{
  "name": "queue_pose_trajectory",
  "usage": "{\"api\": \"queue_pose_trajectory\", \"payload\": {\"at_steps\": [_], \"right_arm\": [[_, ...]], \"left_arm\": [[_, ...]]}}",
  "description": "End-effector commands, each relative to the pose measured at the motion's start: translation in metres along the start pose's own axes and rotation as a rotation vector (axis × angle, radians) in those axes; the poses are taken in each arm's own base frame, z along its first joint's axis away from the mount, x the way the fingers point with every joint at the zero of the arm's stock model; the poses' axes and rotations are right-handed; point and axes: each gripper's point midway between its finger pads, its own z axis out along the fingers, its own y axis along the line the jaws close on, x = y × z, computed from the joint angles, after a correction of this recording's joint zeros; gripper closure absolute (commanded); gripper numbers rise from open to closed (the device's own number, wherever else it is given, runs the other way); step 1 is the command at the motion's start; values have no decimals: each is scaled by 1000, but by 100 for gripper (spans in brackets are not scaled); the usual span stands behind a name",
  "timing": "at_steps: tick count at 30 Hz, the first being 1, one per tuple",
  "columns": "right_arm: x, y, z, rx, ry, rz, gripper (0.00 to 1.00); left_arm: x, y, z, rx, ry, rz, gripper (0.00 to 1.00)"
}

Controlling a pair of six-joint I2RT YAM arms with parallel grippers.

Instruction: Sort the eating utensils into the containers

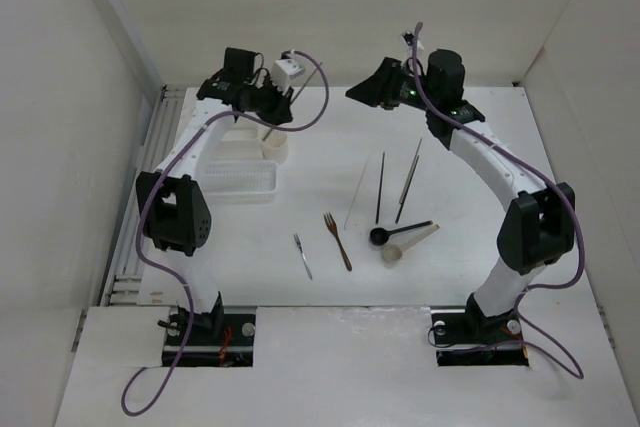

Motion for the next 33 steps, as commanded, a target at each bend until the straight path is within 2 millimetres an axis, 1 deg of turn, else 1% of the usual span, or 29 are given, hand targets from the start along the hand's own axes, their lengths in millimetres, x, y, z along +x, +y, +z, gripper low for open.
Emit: {"api": "queue_pose_trajectory", "payload": {"at_steps": [1, 2, 3, 4, 5, 6, 7, 8, 9, 10, 11, 12, 14, 15, 17, 19, 20, 21, 22, 23, 24, 25, 26, 28, 29, 30, 31, 32, 33], "right_arm": [[-8, -9, -25, -25, -11, 8, 43], [-8, -12, -31, -14, -17, 0, 43], [-7, -23, -38, 16, -25, 0, 43], [-8, -24, -44, 24, -33, -14, 42], [-13, -22, -51, 34, -53, -43, 42], [-16, -27, -57, 48, -63, -42, 42], [-12, -30, -57, 52, -57, -35, 42], [-16, -33, -63, 63, -68, -45, 42], [-16, -33, -63, 63, -68, -45, 42], [-19, -37, -66, 74, -77, -44, 42], [-19, -37, -66, 74, -77, -44, 42], [-24, -36, -70, 77, -88, -50, 42], [-24, -36, -70, 77, -88, -50, 42], [-24, -36, -70, 77, -88, -50, 42], [-24, -36, -70, 77, -88, -50, 42], [-22, -40, -68, 81, -83, -44, 42], [-25, -38, -69, 77, -88, -50, 42], [-25, -38, -69, 77, -88, -50, 42], [-27, -41, -71, 84, -94, -49, 42], [-27, -41, -71, 84, -94, -49, 42], [-24, -43, -71, 88, -88, -43, 42], [-26, -39, -73, 84, -94, -60, 42], [-26, -39, -73, 84, -94, -60, 42], [-25, -40, -74, 93, -98, -57, 42], [-21, -42, -74, 97, -92, -51, 42], [-23, -39, -76, 93, -97, -57, 42], [-23, -39, -76, 93, -98, -57, 42], [-26, -42, -78, 100, -103, -57, 42], [-26, -42, -78, 100, -103, -57, 42]], "left_arm": [[32, 34, -63, -142, 129, 227, 100], [45, 45, -76, -175, 170, 273, 100], [75, 50, -81, -192, 253, 306, 100], [87, 56, -90, -187, 300, 443, 100], [92, 57, -107, -212, 324, 510, 100], [103, 56, -112, -209, 369, 572, 100], [132, 51, -113, -170, 423, 592, 100], [132, 52, -123, -175, 436, 695, 100], [141, 49, -125, -162, 461, 725, 100], [160, 46, -125, -133, 494, 728, 100], [167, 45, -124, -121, 513, 734, 100], [170, 47, -124, -128, 522, 735, 100], [182, 53, -122, -121, 572, 728, 100], [193, 56, -117, -101, 601, 711, 100], [207, 59, -114, -79, 643, 704, 100], [213, 64, -109, -84, 656, 704, 100], [207, 70, -107, -107, 643, 731, 100], [214, 70, -106, -102, 655, 743, 100], [215, 71, -104, -108, 652, 747, 100], [212, 78, -106, -126, 646, 768, 100], [218, 75, -104, -110, 654, 773, 99], [222, 76, -104, -107, 665, 779, 99], [220, 78, -104, -113, 662, 795, 99], [229, 75, -104, -100, 680, 785, 99], [232, 80, -106, -107, 695, 787, 99], [236, 78, -105, -99, 699, 783, 98], [234, 81, -106, -114, 702, 790, 98], [238, 83, -107, -112, 708, 778, 98], [238, 83, -107, -112, 708, 778, 98]]}}
